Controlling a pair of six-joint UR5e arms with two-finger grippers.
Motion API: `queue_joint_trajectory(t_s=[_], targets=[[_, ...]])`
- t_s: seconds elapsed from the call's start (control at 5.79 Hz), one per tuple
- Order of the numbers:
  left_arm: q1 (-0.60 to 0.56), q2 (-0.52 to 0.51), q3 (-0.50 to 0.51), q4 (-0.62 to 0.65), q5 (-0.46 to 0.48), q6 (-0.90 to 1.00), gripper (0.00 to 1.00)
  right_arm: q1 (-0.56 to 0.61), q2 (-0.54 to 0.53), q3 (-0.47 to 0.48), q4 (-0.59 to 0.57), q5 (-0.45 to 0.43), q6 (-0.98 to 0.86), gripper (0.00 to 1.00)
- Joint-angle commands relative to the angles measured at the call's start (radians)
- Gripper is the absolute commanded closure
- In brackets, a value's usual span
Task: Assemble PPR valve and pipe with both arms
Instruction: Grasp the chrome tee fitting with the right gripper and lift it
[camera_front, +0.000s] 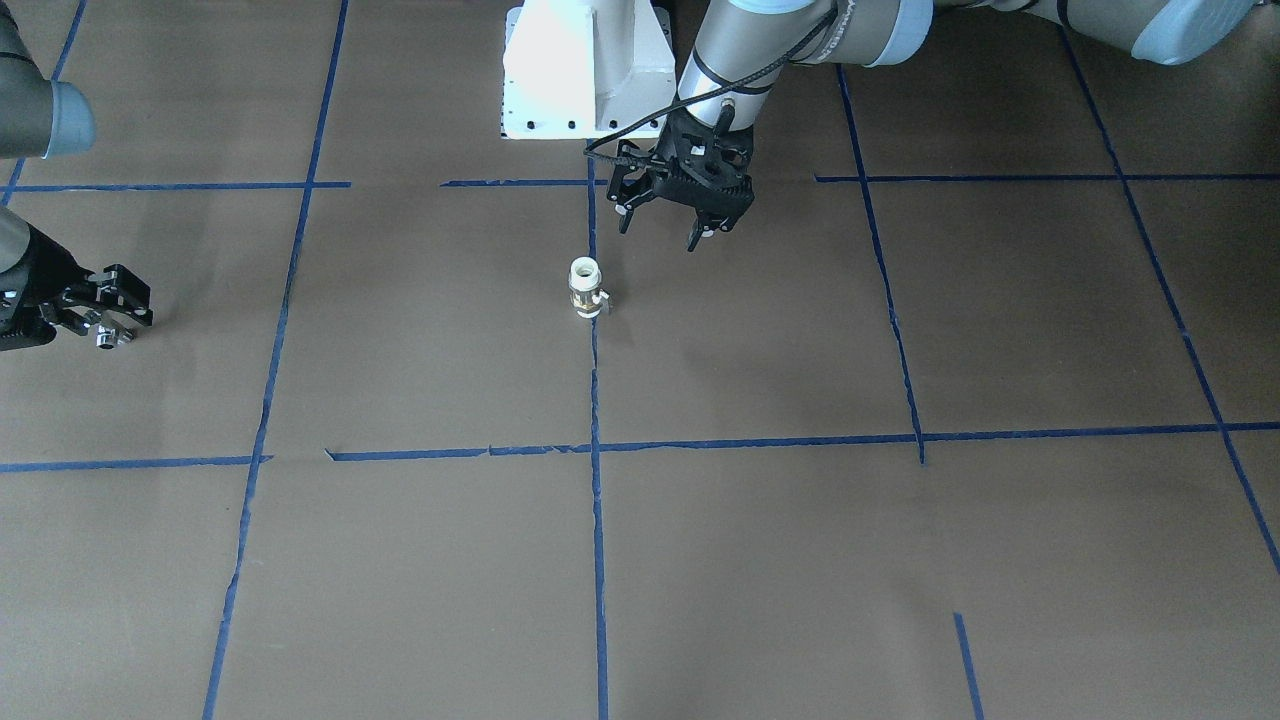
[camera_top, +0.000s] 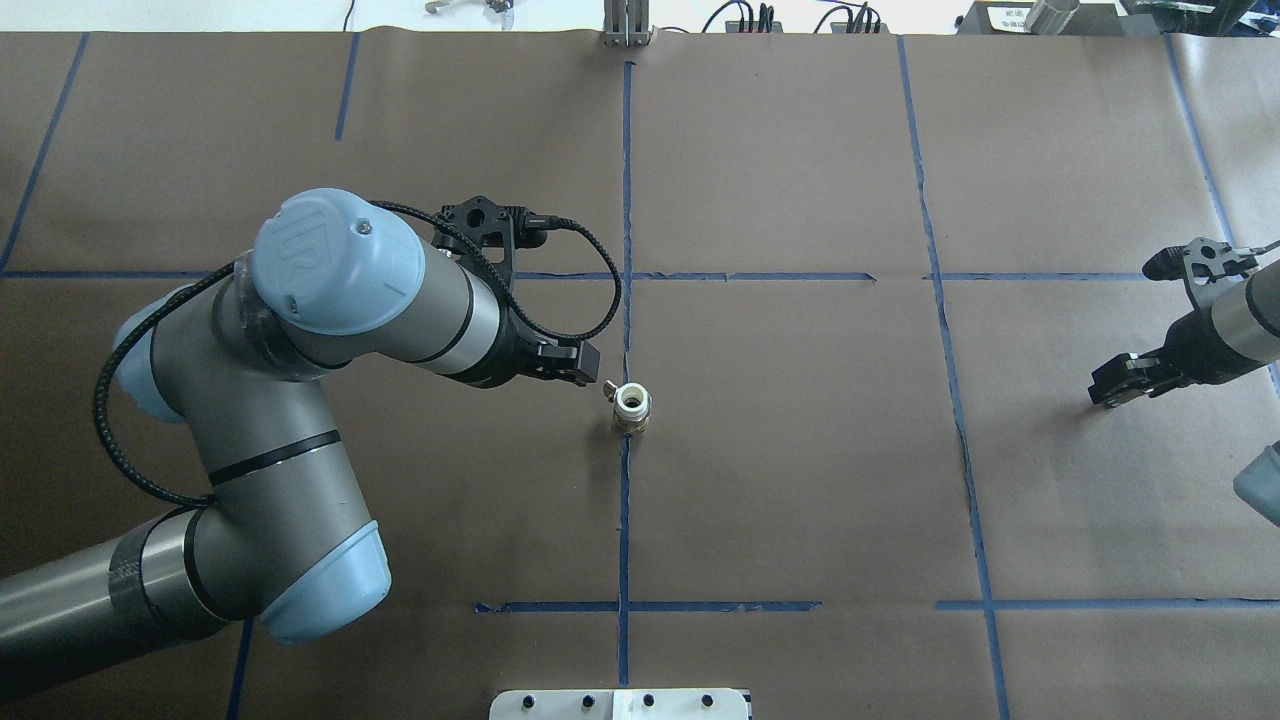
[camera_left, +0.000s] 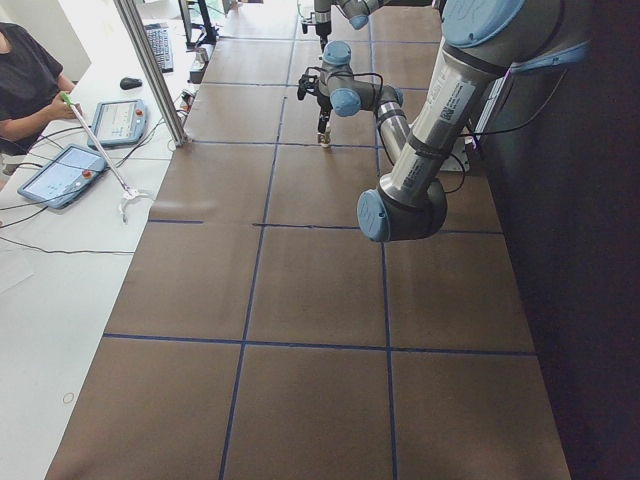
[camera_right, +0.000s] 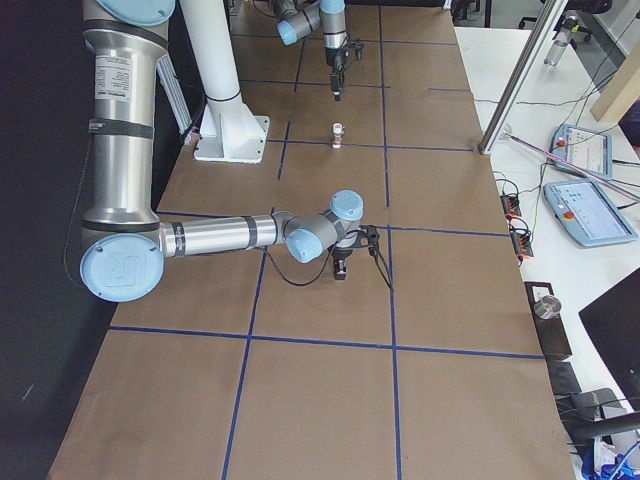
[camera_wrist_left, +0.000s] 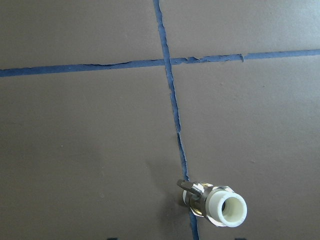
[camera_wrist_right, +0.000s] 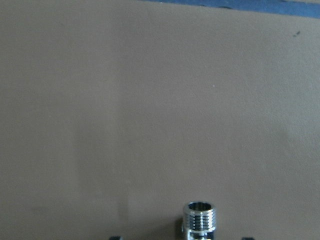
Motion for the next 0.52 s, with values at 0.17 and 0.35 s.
queue_joint_trajectory(t_s=[0.17, 0.35], targets=[[0.000, 0.010, -0.010, -0.002, 0.000, -0.002, 0.18, 0.004, -0.016, 0.017, 0.001, -0.004, -0.002, 1.00], [-0.001, 0.010, -0.021, 0.000, 0.000, 0.000, 0.18, 0.003, -0.010, 0.078, 0.000, -0.005, 0.064, 1.00]])
